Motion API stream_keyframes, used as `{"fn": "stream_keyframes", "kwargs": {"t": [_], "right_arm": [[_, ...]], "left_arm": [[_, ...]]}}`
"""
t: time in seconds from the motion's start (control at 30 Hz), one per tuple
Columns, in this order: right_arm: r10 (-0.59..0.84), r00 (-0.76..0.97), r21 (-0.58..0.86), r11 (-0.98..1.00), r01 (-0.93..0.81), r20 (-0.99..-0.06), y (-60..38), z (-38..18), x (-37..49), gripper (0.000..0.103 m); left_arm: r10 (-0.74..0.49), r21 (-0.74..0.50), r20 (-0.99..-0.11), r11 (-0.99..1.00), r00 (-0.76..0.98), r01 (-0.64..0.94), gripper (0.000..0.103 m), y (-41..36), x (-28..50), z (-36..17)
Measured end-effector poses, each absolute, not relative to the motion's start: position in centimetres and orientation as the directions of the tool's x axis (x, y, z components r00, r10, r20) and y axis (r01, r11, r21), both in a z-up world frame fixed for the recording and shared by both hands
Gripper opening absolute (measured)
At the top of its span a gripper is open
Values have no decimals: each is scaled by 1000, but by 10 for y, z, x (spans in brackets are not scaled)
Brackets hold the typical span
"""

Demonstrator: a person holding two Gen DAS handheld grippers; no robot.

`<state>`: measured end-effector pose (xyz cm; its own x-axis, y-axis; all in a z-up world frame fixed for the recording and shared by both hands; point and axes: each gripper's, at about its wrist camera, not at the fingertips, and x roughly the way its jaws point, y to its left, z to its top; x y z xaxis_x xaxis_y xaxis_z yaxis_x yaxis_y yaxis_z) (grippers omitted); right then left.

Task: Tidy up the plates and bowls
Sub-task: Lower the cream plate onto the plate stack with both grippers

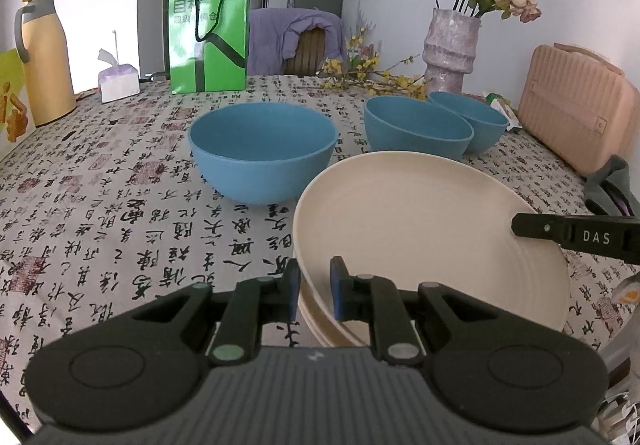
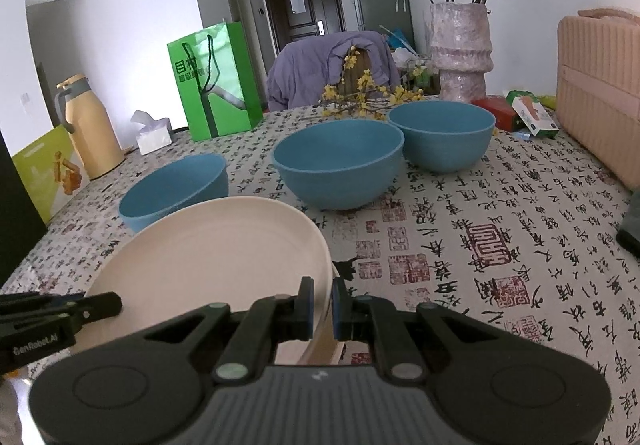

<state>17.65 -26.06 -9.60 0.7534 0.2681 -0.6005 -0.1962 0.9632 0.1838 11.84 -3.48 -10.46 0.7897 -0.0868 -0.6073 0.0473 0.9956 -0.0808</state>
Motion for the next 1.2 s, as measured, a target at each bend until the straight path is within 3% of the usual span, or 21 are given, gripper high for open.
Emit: {"fn": "stream_keyframes", "kwargs": {"t": [0.6,1.2], "right_arm": [[218,773,84,974,-209,-596,-249,-108,176,10],[95,822,-134,970,-204,-561,-222,-116,166,14]], "left_arm": [[-45,-21,-613,999,789,40,16,-43,125,-116],[-12,34,-625,998,780,43,19,-50,125,-123]]}}
